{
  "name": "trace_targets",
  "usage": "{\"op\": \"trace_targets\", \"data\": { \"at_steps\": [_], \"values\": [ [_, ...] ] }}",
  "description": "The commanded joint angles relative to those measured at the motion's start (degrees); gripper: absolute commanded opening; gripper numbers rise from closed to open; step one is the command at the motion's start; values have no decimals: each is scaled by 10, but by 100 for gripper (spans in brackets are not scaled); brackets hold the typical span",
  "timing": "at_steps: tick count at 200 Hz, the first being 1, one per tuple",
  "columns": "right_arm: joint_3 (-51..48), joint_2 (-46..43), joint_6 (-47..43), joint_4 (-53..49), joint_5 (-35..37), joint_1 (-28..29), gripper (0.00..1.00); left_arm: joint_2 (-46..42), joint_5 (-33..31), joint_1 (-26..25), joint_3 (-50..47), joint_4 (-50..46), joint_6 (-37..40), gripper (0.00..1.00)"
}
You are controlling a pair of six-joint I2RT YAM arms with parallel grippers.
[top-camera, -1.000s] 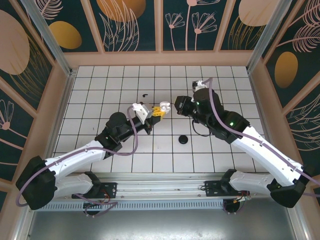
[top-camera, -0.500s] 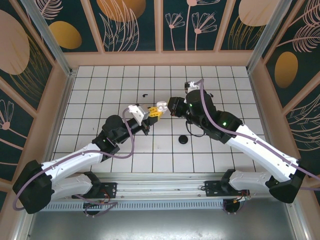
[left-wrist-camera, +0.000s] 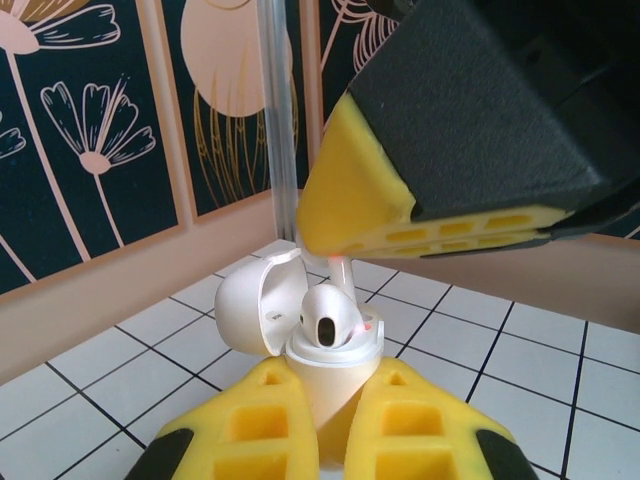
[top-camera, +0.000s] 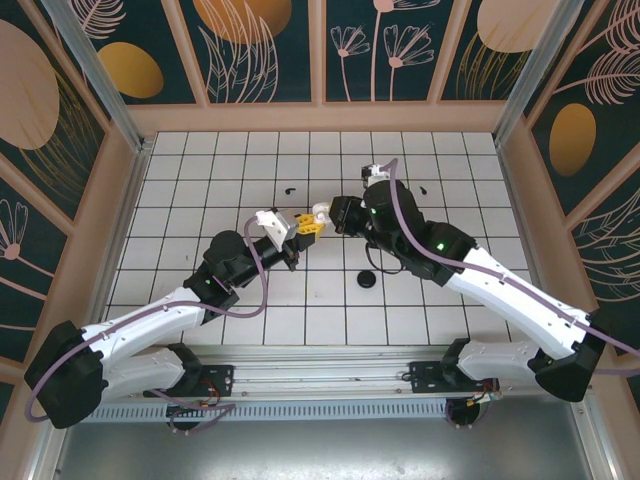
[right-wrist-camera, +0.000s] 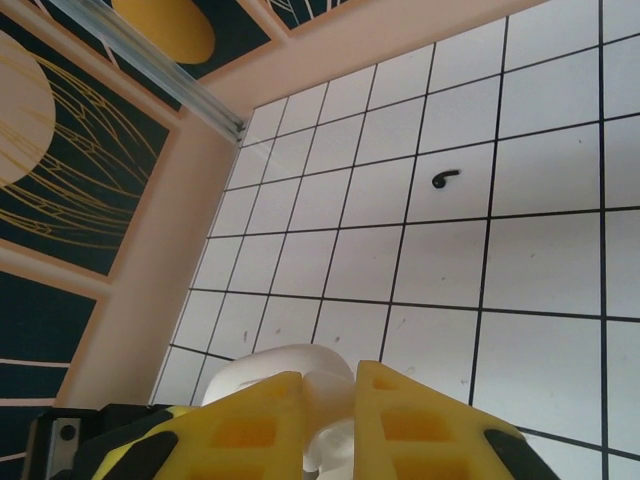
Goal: Insert the wireless bluetooth earbuds into the charging case
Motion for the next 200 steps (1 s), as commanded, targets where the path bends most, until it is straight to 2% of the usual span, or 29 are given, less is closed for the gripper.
{"op": "trace_targets", "data": {
  "at_steps": [1,131,200],
  "values": [
    [-9,4,-15,14,13,5,15,-9,-9,-3,4,10,-9,0],
    [-10,18,-63,4,-22,16,15,5,-31,-3,1,23,-44,0],
    [26,51,-95,-14,-52,17,22,10,-35,-3,3,22,-40,0]
  ]
}}
